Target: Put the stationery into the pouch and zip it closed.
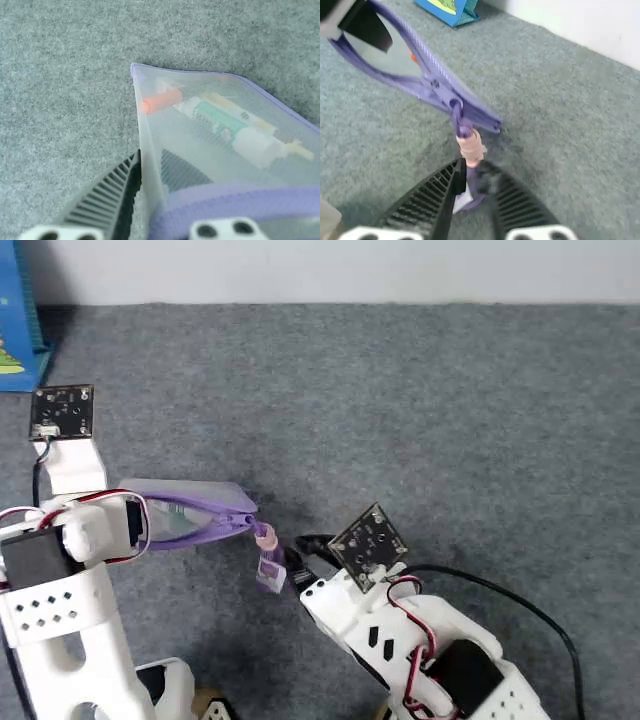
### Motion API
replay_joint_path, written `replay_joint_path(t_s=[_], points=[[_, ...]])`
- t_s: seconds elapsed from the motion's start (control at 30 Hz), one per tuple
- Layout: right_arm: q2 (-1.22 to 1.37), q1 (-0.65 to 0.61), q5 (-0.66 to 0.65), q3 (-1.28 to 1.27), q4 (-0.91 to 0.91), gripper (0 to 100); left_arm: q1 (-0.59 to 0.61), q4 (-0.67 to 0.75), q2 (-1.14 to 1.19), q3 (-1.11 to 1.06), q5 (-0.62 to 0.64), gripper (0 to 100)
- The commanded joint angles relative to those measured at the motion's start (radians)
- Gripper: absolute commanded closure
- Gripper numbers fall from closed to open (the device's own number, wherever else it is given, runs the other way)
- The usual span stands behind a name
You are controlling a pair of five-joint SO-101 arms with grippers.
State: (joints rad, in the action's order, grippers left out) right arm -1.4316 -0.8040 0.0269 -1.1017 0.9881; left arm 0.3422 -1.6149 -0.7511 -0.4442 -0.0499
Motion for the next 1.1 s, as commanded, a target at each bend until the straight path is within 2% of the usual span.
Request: replay_joint_path(t_s=[0.0, 0.1, 0.27, 0.57, 0.9, 1.07], points=[[-0.012, -0.030, 0.057, -0.025, -0.013, 75.2, -0.005, 0.023, 0.002, 0.007, 0.003, 92], [-0.012, -0.084, 0.066, -0.078, -0.087, 76.0, -0.005, 0.025, 0.002, 0.005, 0.003, 92], [-0.010, -0.096, 0.060, -0.173, -0.278, 79.4, -0.005, 0.025, 0.002, 0.004, 0.005, 92], [0.002, -0.108, 0.057, -0.195, -0.351, 79.7, -0.005, 0.020, 0.002, 0.004, 0.005, 92], [0.308, -0.101, 0.038, -0.130, -0.489, 79.7, -0.005, 0.018, 0.002, -0.013, 0.005, 92], [0.340, -0.101, 0.038, -0.110, -0.504, 79.8, -0.005, 0.023, 0.002, -0.024, 0.005, 92]])
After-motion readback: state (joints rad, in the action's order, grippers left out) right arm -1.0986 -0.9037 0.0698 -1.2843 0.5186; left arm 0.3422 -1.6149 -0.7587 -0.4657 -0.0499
